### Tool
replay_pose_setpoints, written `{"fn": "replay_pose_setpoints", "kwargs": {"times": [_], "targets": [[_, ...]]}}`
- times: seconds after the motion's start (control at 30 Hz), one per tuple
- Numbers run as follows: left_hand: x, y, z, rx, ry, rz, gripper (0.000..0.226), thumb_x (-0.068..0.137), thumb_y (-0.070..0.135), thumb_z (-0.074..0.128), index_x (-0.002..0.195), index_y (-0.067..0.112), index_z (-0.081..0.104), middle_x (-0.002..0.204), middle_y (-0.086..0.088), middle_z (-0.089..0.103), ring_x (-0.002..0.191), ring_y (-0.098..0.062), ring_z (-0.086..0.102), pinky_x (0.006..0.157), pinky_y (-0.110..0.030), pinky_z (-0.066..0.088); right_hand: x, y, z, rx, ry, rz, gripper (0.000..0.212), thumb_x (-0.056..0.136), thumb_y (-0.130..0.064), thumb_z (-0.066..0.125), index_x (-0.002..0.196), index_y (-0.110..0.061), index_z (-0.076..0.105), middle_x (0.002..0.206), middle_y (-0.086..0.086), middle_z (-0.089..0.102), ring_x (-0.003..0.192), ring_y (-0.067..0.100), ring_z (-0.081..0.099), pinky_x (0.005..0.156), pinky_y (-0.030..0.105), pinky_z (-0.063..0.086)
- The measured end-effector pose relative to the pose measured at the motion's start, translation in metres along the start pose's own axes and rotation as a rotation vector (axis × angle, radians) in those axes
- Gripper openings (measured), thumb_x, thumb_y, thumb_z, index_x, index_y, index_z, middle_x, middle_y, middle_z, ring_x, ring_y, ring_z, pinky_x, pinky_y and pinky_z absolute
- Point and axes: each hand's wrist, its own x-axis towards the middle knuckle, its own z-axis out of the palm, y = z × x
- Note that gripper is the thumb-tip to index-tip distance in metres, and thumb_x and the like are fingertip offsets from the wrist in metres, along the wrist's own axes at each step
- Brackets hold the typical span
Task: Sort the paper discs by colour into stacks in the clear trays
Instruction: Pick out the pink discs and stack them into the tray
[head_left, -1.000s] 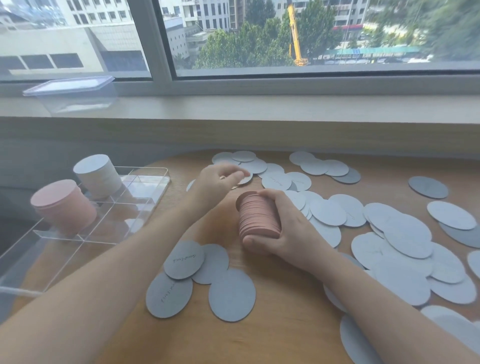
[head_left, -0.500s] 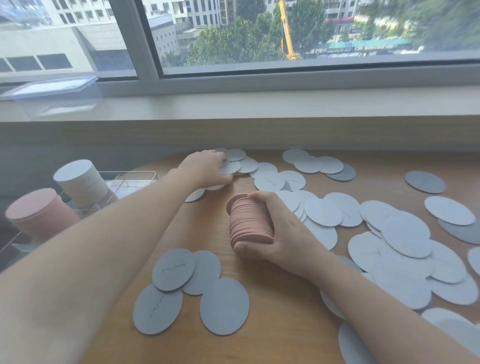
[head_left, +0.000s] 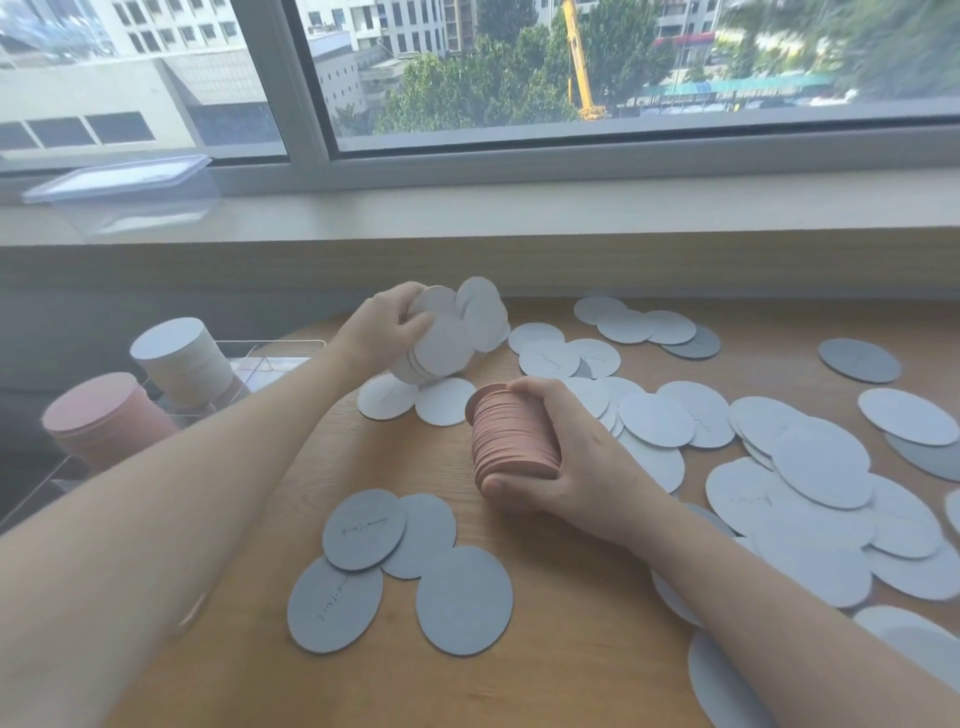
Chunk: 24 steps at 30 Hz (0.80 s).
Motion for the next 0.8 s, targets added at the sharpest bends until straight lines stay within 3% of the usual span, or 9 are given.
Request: {"fn": "replay_pose_setpoints", "kwargs": {"times": [0.07,0.17,0.27,0.43,0.53,0.6,0.7,0.8], "targets": [[-0.006,-0.005,0.001,-0.041,-0.038,0.007,0.03,0.092,0.022,0.066,0.122,0.018,0.062,0.112,0.0,0.07,0.106,-0.02,0.066,0.094,-0.044,0.054,0.0,0.0,0.0,0.0,0.005,-0.004,0.083,0.073,-0.05,0.081,0.14,-0.035,0.034,0.131,-0.025,0.04,0.119,-0.019,0.034,0.091,-0.004,0.024],[-0.013,-0.013,0.002,-0.058,-0.125,0.007,0.053,0.085,0.018,0.078,0.133,0.018,0.056,0.12,0.009,0.061,0.115,-0.017,0.059,0.103,-0.032,0.047,0.0,0.0,0.001,0.004,0.005,0.0,0.083,0.073,-0.051,0.081,0.14,-0.036,0.033,0.134,-0.024,0.041,0.121,-0.014,0.037,0.094,-0.001,0.025],[-0.021,-0.016,0.003,0.089,-0.172,-0.004,0.059,0.083,0.027,0.08,0.135,0.027,0.054,0.129,0.01,0.056,0.118,-0.009,0.05,0.104,-0.028,0.038,0.0,0.0,0.001,0.0,0.007,0.002,0.084,0.073,-0.051,0.081,0.141,-0.037,0.033,0.135,-0.024,0.041,0.122,-0.01,0.039,0.094,0.0,0.026],[-0.038,-0.017,0.004,0.313,-0.131,0.017,0.053,0.082,0.061,0.061,0.131,0.042,0.06,0.149,0.004,0.041,0.139,-0.019,0.03,0.117,-0.045,0.025,-0.001,-0.001,0.0,0.012,0.009,-0.011,0.093,0.072,-0.049,0.082,0.146,-0.04,0.026,0.137,-0.028,0.037,0.123,-0.011,0.038,0.098,0.002,0.028],[-0.066,0.002,0.006,0.12,-0.112,0.094,0.046,0.097,0.055,0.049,0.139,0.038,0.054,0.151,0.013,0.038,0.142,-0.008,0.028,0.12,-0.041,0.022,-0.002,-0.003,0.0,-0.007,0.0,-0.02,0.1,0.073,-0.048,0.082,0.151,-0.037,0.021,0.138,-0.026,0.034,0.121,-0.02,0.03,0.095,-0.006,0.018],[-0.095,0.021,0.014,-0.029,-0.229,0.076,0.055,0.098,0.06,0.04,0.148,0.039,0.041,0.151,0.022,0.035,0.139,0.004,0.03,0.116,-0.031,0.026,-0.003,-0.004,0.001,-0.023,-0.002,-0.029,0.096,0.074,-0.046,0.082,0.15,-0.032,0.025,0.139,-0.02,0.036,0.12,-0.022,0.03,0.094,-0.006,0.019],[-0.132,0.042,0.037,-0.055,-0.388,0.074,0.083,0.087,0.075,0.046,0.157,0.041,0.015,0.154,0.029,0.023,0.138,0.009,0.027,0.112,-0.021,0.025,-0.003,-0.007,0.001,-0.045,-0.003,-0.03,0.092,0.074,-0.044,0.083,0.146,-0.025,0.031,0.137,-0.011,0.04,0.121,-0.005,0.039,0.097,0.002,0.028],[-0.144,0.051,0.052,-0.042,-0.339,0.106,0.097,0.087,0.064,0.059,0.159,0.03,0.005,0.148,0.031,0.02,0.139,0.006,0.024,0.115,-0.018,0.021,-0.001,-0.011,-0.001,-0.173,-0.034,-0.06,0.094,0.075,-0.042,0.083,0.148,-0.016,0.029,0.134,-0.004,0.038,0.121,0.004,0.038,0.106,0.025,0.035]]}}
